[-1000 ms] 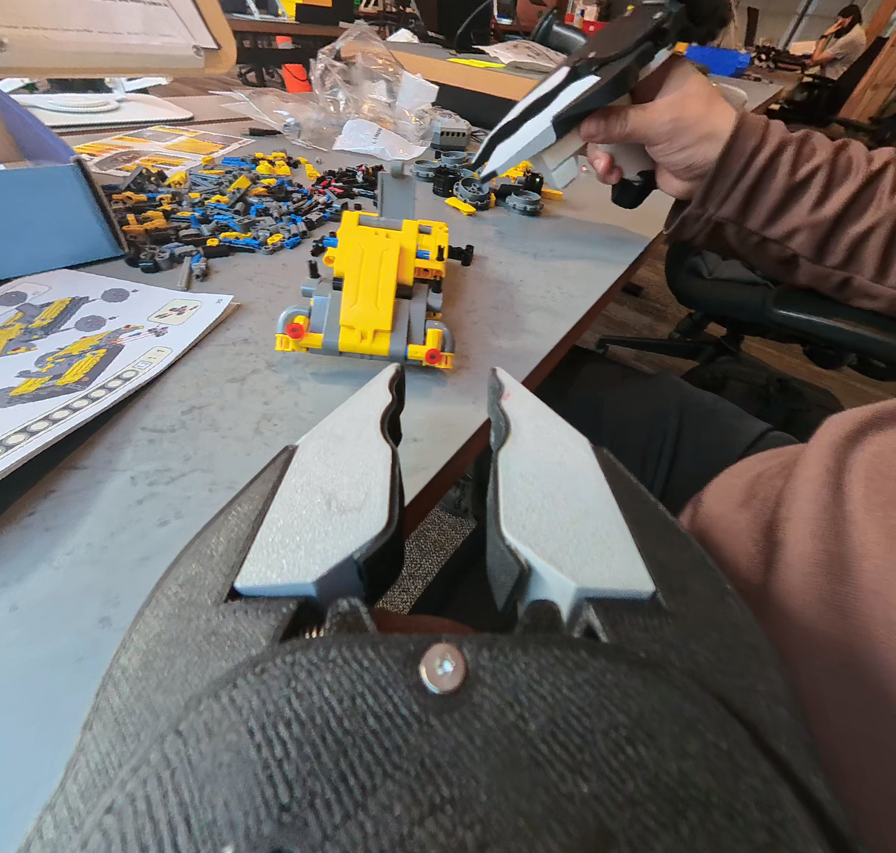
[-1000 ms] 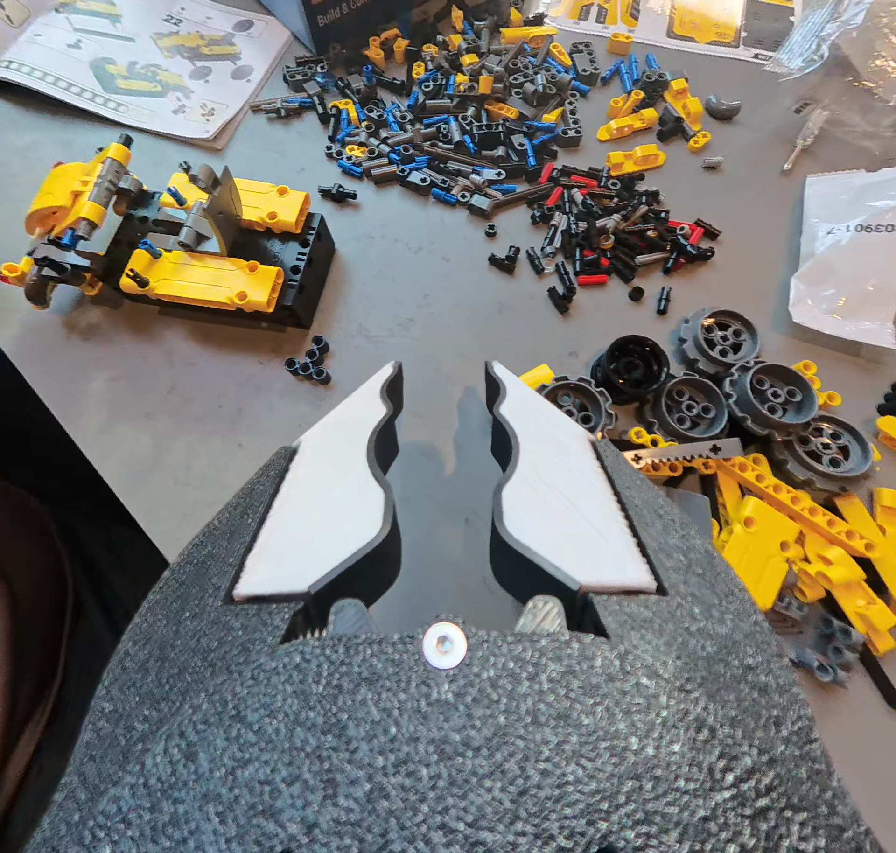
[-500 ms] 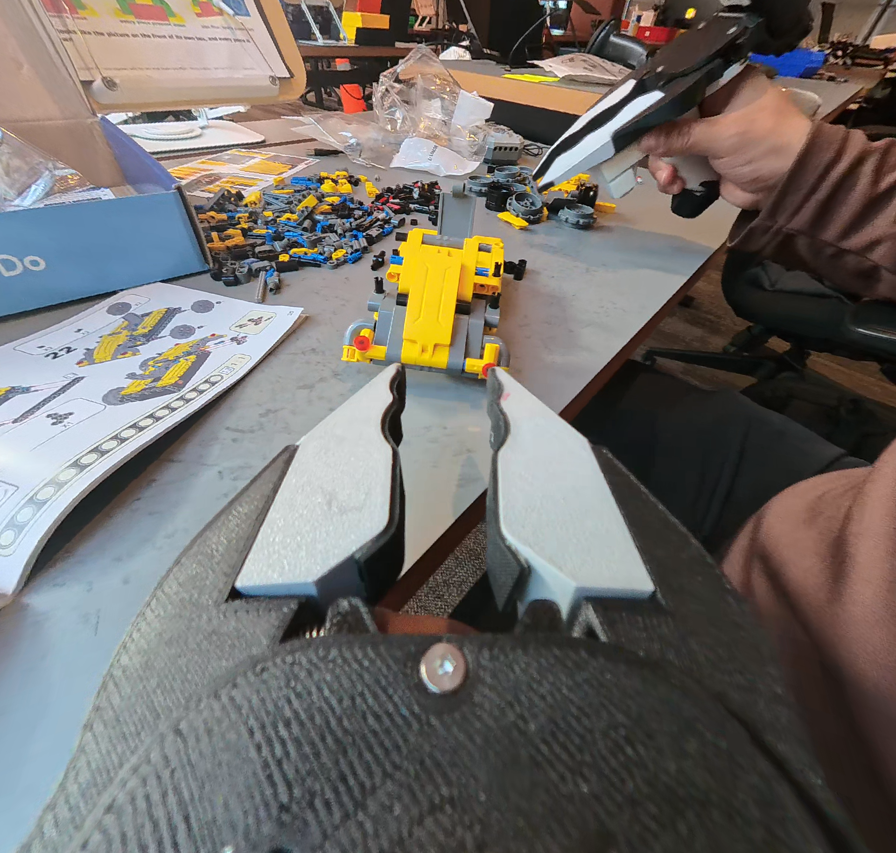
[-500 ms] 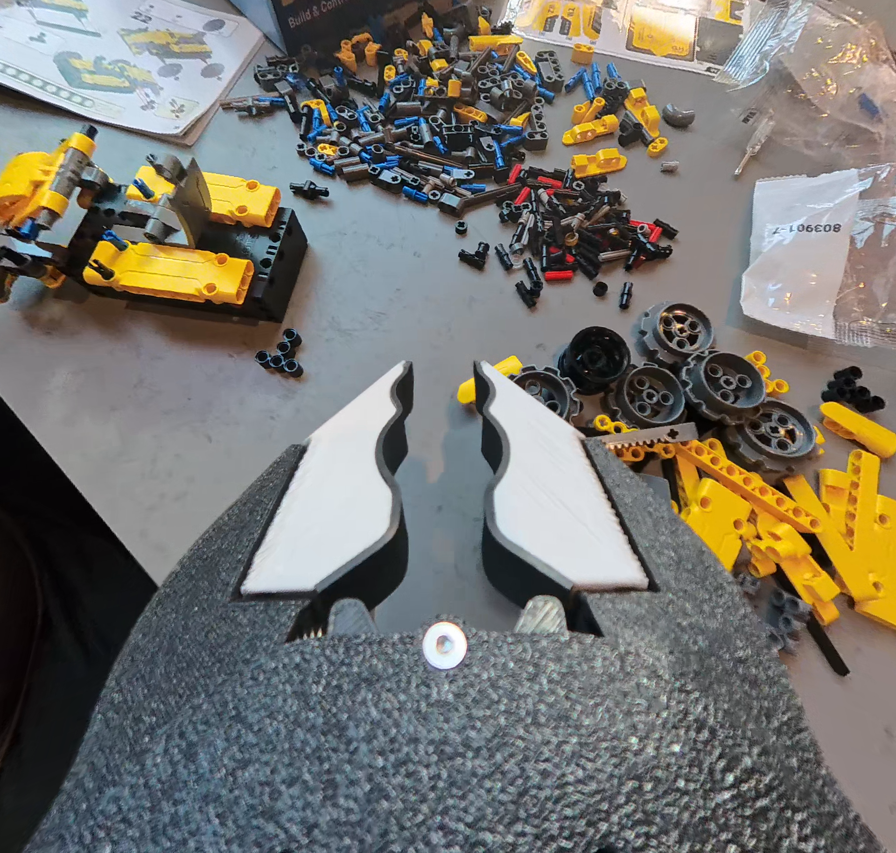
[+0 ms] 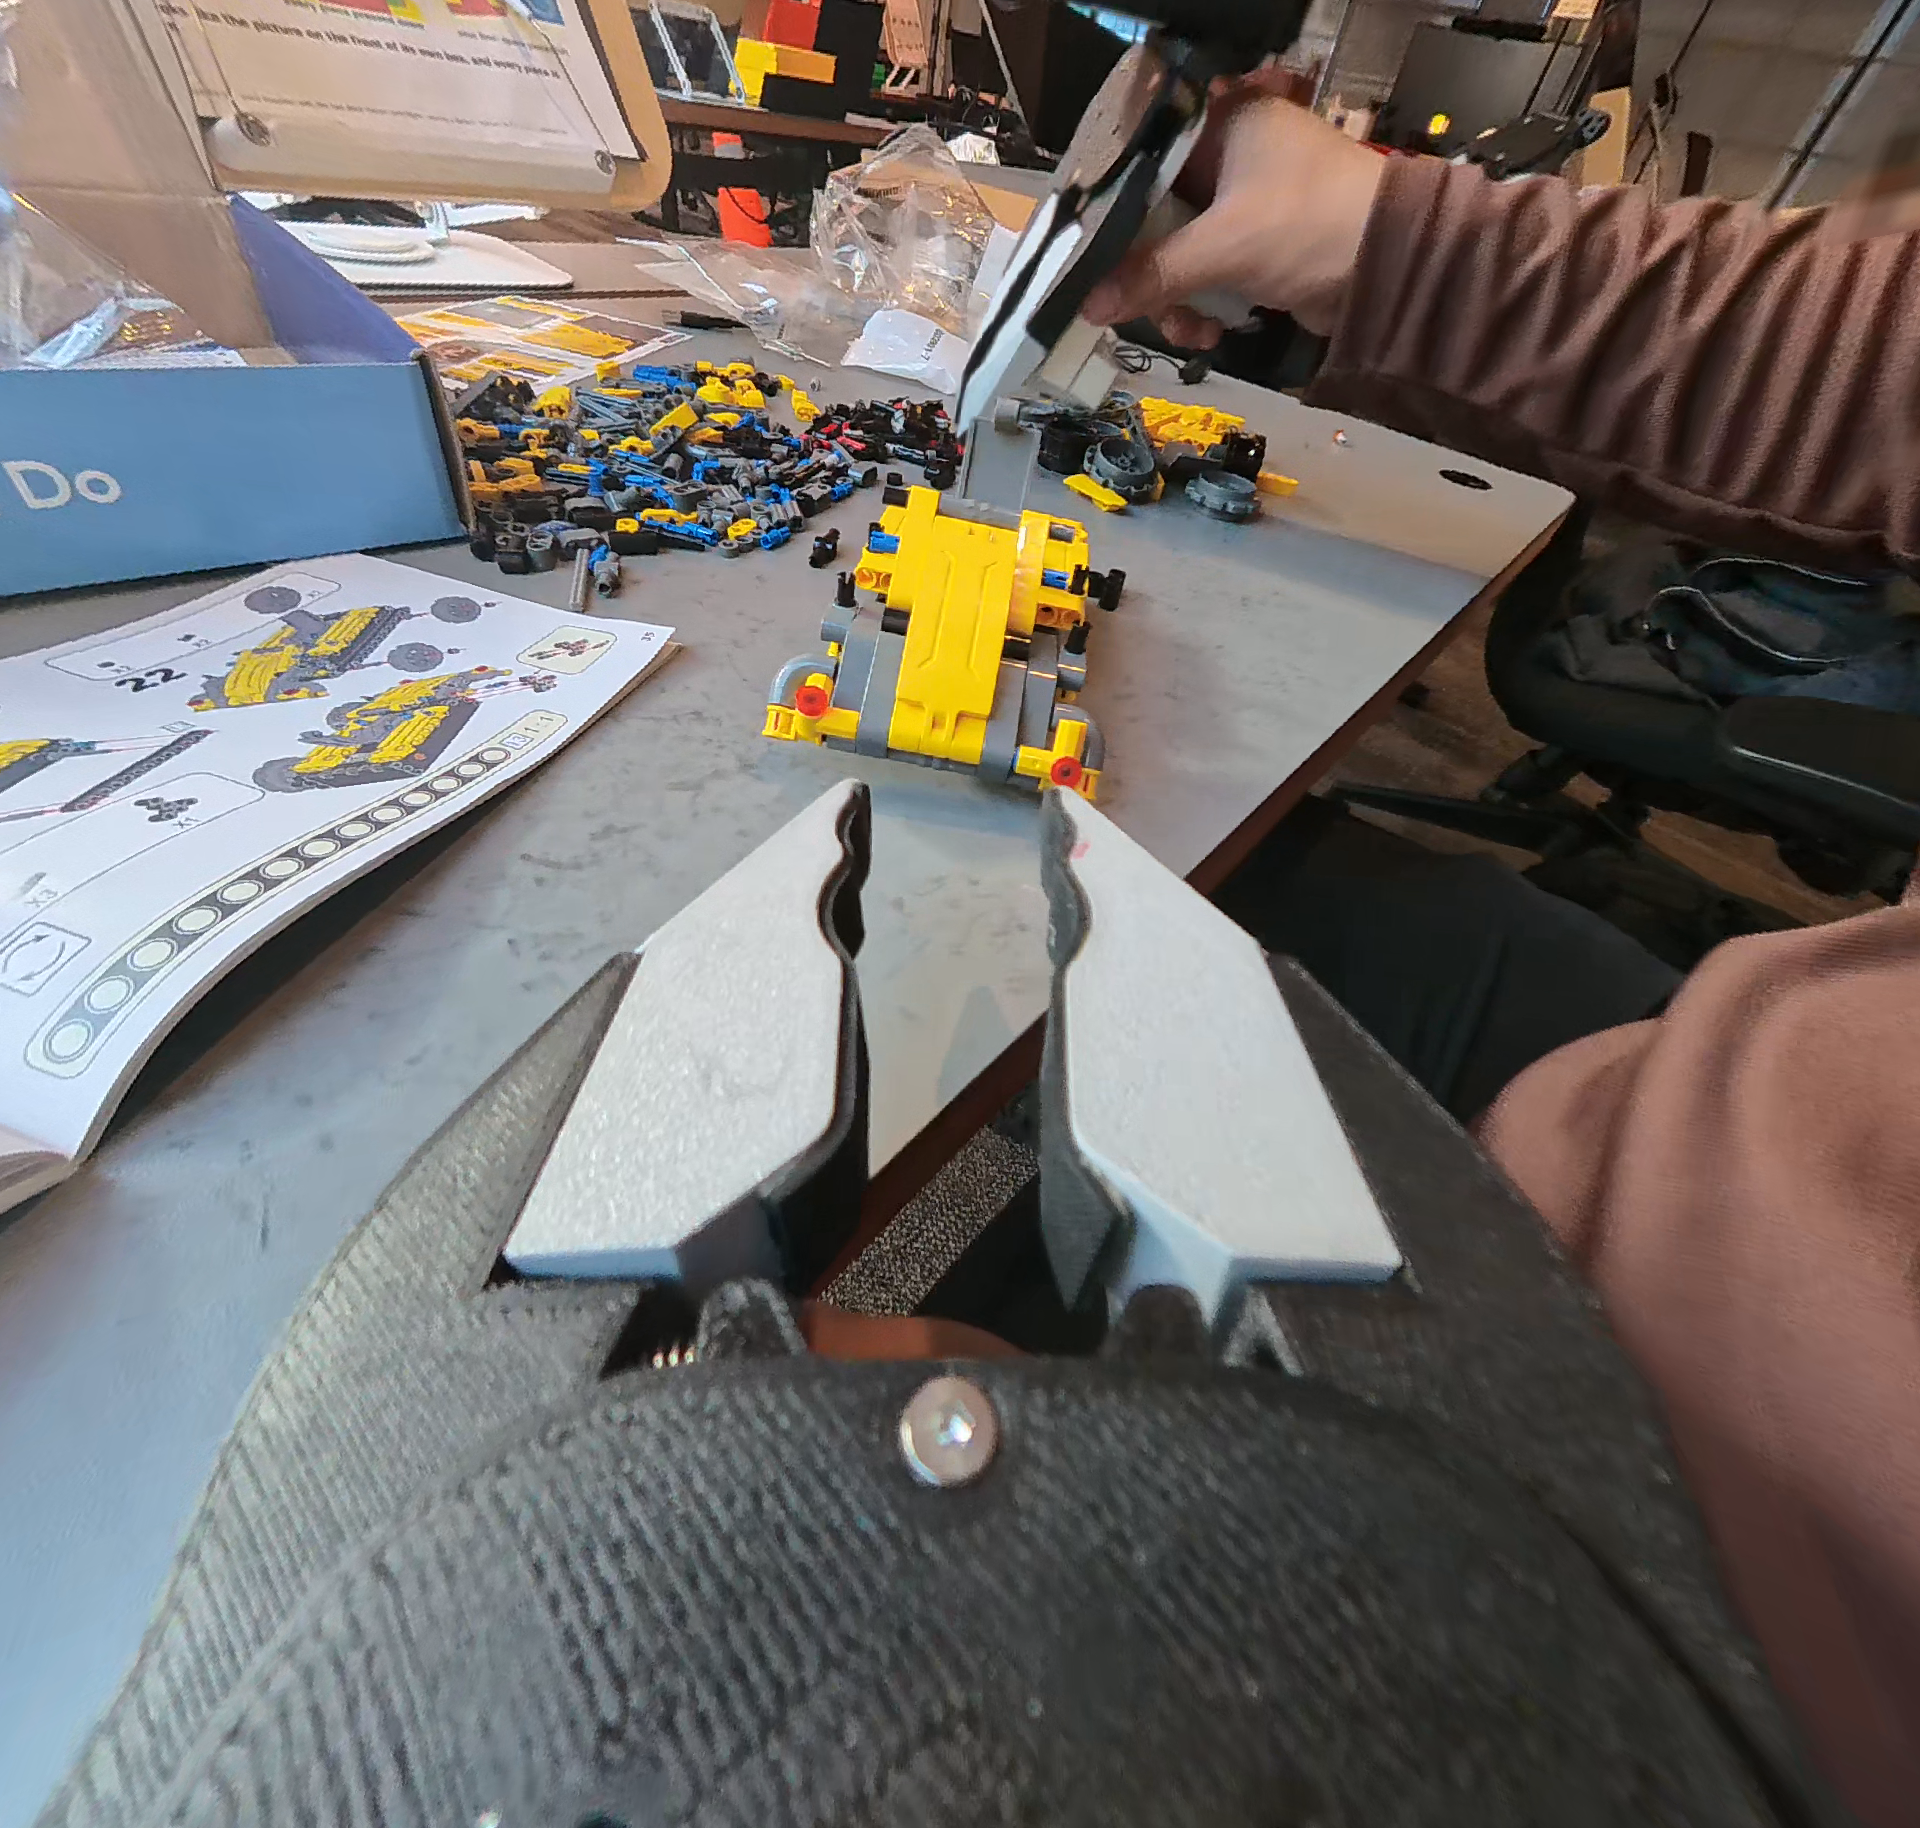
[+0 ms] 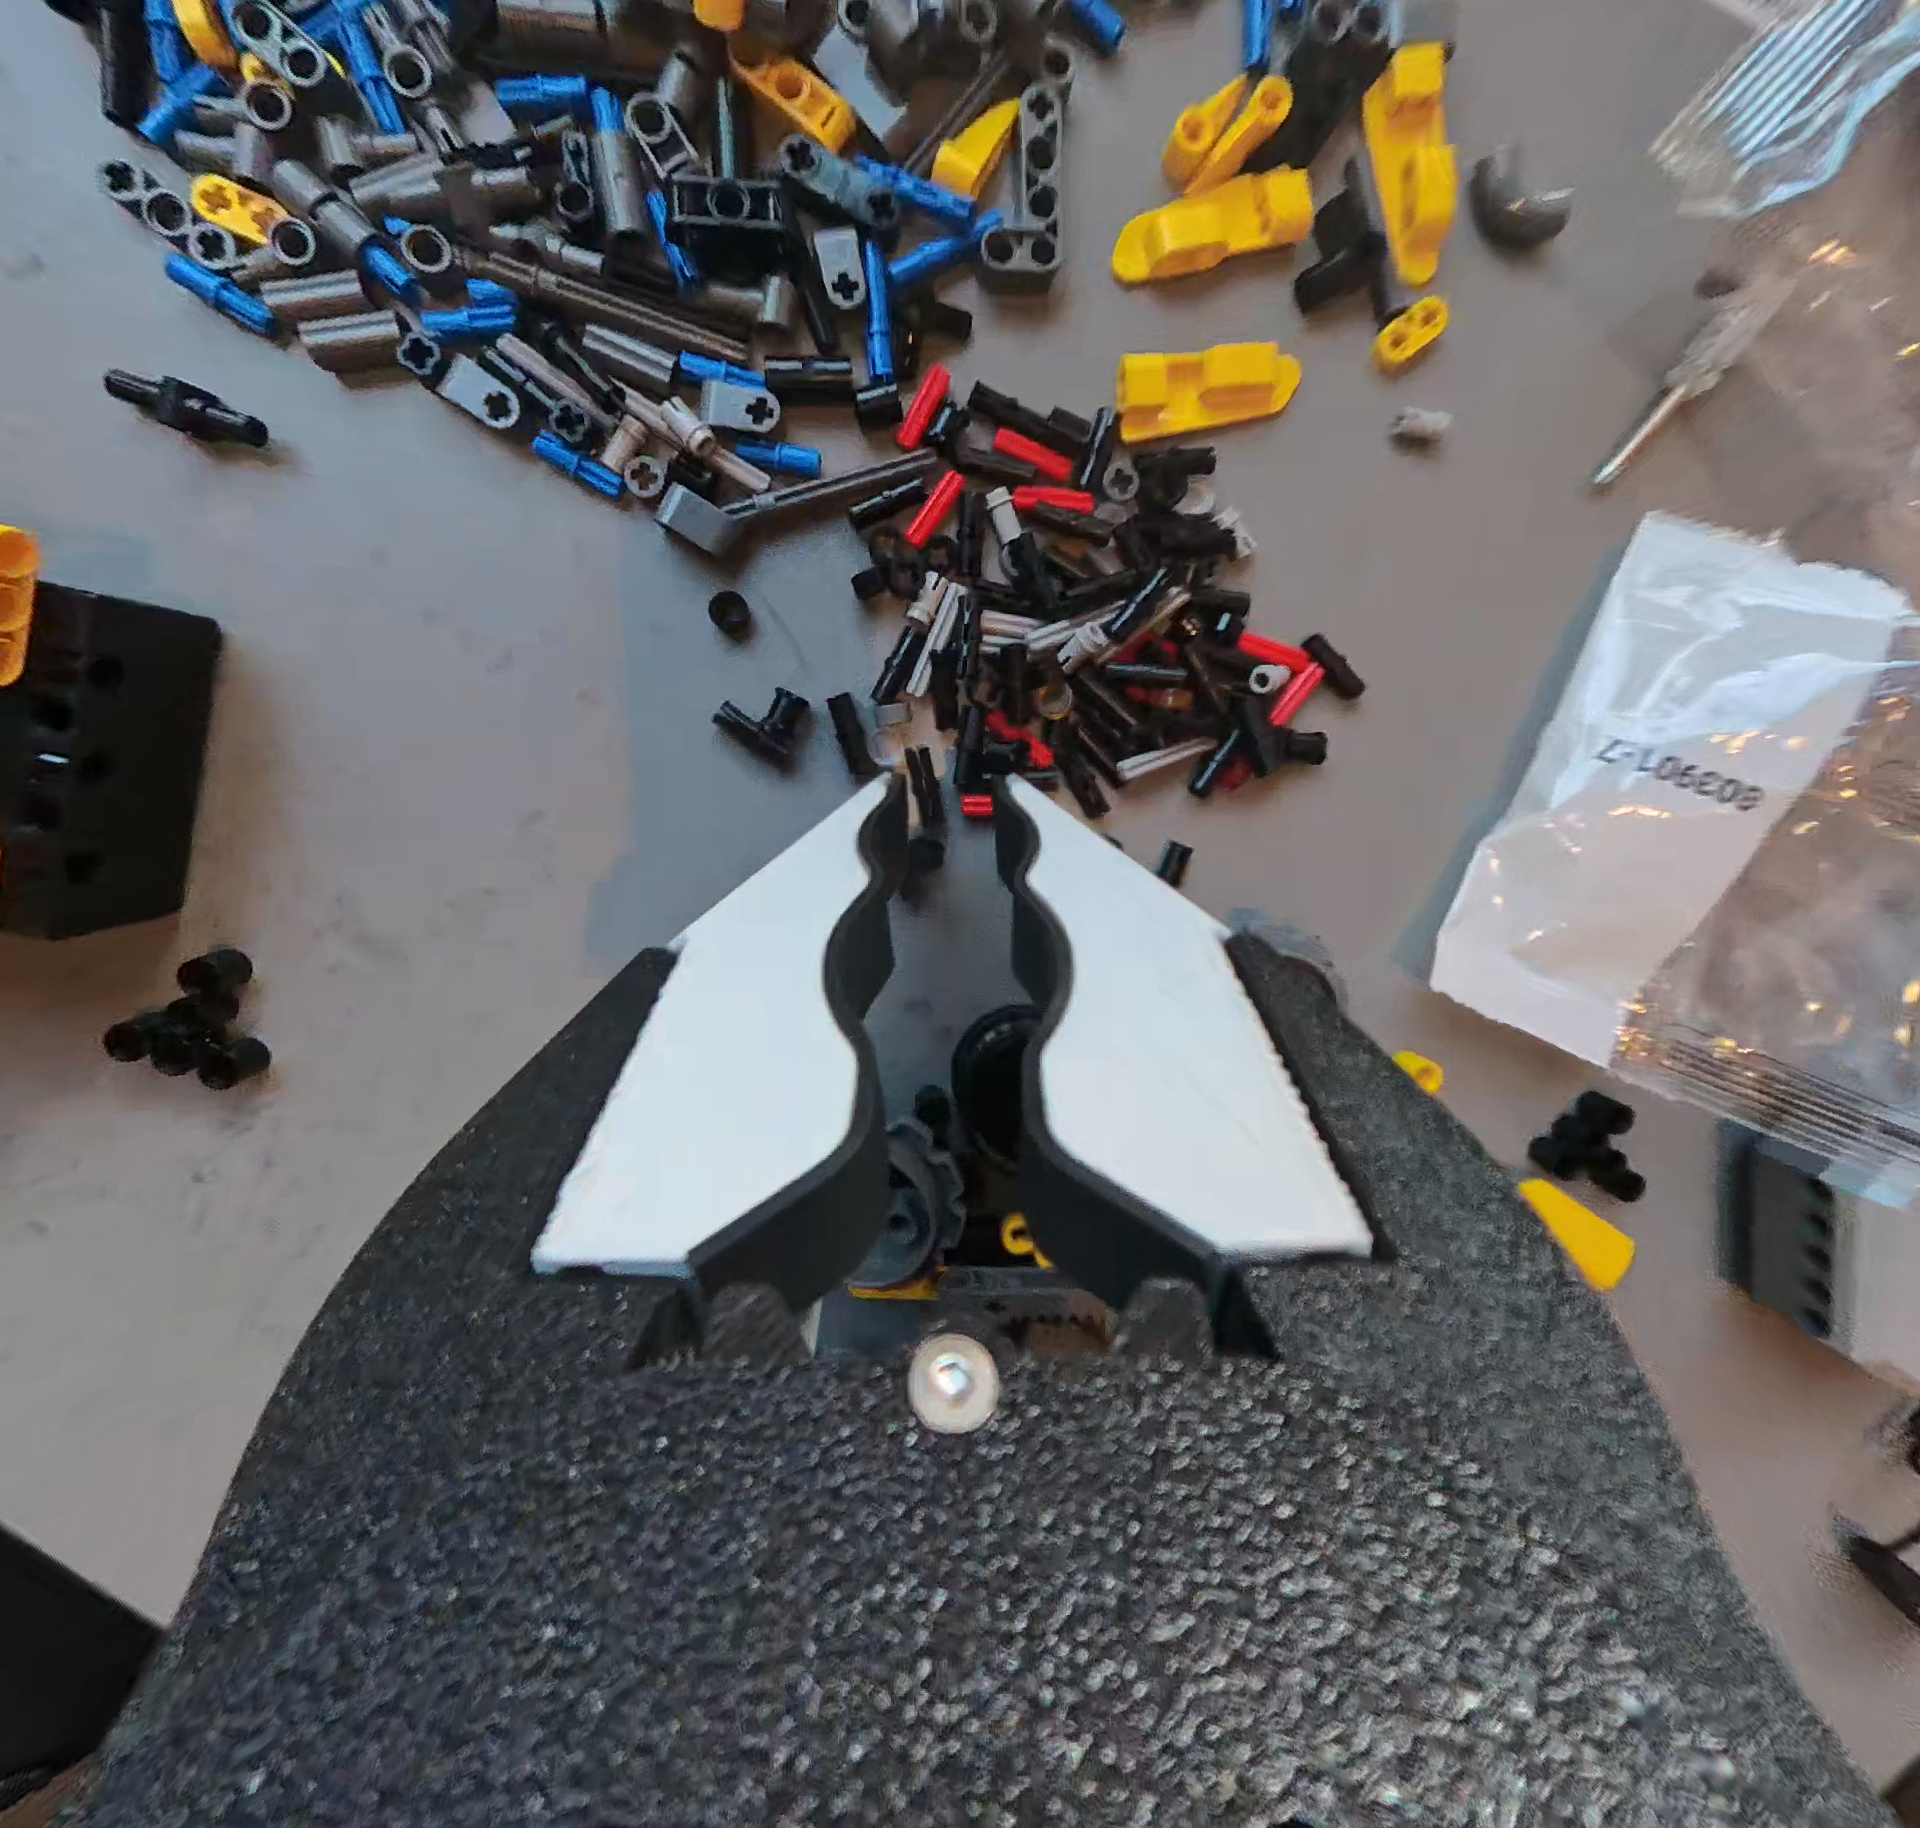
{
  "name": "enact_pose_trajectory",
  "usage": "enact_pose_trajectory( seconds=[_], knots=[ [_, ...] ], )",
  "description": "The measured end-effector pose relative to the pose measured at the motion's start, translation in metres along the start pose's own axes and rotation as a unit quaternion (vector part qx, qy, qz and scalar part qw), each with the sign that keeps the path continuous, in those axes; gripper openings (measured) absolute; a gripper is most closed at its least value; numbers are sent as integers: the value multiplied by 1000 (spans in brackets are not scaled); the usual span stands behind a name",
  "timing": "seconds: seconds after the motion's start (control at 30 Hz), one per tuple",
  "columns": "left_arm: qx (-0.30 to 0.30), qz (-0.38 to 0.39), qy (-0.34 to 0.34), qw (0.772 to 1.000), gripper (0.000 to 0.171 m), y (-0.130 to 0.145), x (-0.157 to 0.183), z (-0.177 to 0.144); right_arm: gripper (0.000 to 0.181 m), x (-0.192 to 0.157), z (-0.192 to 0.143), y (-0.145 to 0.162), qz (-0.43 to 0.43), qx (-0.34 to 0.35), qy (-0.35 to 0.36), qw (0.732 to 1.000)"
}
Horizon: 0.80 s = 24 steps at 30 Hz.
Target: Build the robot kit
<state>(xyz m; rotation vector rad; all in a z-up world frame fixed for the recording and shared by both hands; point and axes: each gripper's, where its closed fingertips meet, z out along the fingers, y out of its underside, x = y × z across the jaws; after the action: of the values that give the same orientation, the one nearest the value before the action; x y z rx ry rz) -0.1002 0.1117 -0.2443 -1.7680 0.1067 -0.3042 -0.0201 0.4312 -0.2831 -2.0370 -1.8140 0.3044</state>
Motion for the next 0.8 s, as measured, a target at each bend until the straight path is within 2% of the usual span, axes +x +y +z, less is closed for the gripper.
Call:
enact_pose_trajectory(
  seconds=[0.1, 0.23, 0.3, 0.4, 0.6, 0.8],
  knots=[
    [0, 4, 0, 1000, 31, 1, 1, -2, 13, -3, 3, 3, 6, -12, -6, 1000],
    [4, -4, 0, 1000, 31, 0, 1, -5, 11, 2, -25, -6, 23, 35, -8, 999],
    [8, -5, -2, 1000, 31, -1, 1, -6, 10, 4, -32, 0, 15, 35, -13, 999],
    [4, -11, 4, 1000, 31, -1, 2, -1, 10, 3, -27, 14, -16, 17, -22, 999],
    [-3, 10, 3, 1000, 31, 0, 6, 6, 6, -9, -10, 17, -78, -14, -39, 996],
    [-8, 11, 6, 1000, 31, 2, 7, 8, 0, -13, 0, 18, -79, -33, -64, 994]
  ],
)
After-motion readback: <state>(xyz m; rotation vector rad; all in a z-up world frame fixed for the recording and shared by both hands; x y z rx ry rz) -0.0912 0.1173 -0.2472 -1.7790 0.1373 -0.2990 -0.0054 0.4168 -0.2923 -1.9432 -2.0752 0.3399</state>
